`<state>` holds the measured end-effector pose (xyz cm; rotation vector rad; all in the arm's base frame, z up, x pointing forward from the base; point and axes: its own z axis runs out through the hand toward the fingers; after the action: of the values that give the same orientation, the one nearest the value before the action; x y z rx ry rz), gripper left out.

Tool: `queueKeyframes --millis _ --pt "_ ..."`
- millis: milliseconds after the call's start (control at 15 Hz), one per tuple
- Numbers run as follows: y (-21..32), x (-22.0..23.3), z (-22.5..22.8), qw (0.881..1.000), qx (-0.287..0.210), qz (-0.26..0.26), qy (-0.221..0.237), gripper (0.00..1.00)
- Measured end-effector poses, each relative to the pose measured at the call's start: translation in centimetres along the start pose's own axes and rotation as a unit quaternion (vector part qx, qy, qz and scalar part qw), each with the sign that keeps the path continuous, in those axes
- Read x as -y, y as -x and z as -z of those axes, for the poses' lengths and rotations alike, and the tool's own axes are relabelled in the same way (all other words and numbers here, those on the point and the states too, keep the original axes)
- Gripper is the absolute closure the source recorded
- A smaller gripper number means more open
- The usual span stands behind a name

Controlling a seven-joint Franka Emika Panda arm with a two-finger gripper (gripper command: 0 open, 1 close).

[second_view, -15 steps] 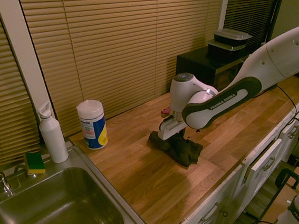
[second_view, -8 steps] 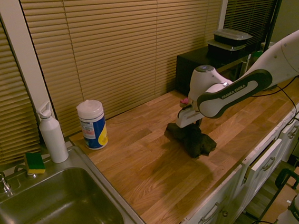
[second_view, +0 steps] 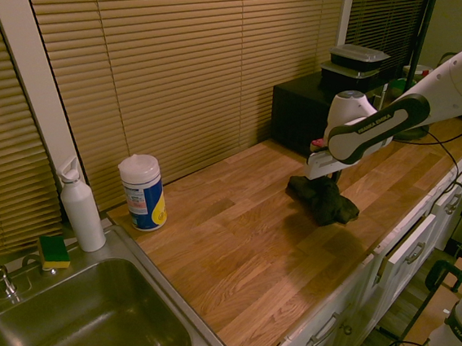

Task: Clear the spill

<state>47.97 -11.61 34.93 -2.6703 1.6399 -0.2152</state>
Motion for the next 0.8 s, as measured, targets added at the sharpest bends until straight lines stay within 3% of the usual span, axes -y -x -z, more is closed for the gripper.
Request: queueKeyframes --millis 333,800 --pt "-0.4 -0.3 0.3 1.000 0.003 0.005 -0.007 1.00" --pt "9.8 6.8 2.9 0.998 -0.005 0.066 -0.021 1.00"
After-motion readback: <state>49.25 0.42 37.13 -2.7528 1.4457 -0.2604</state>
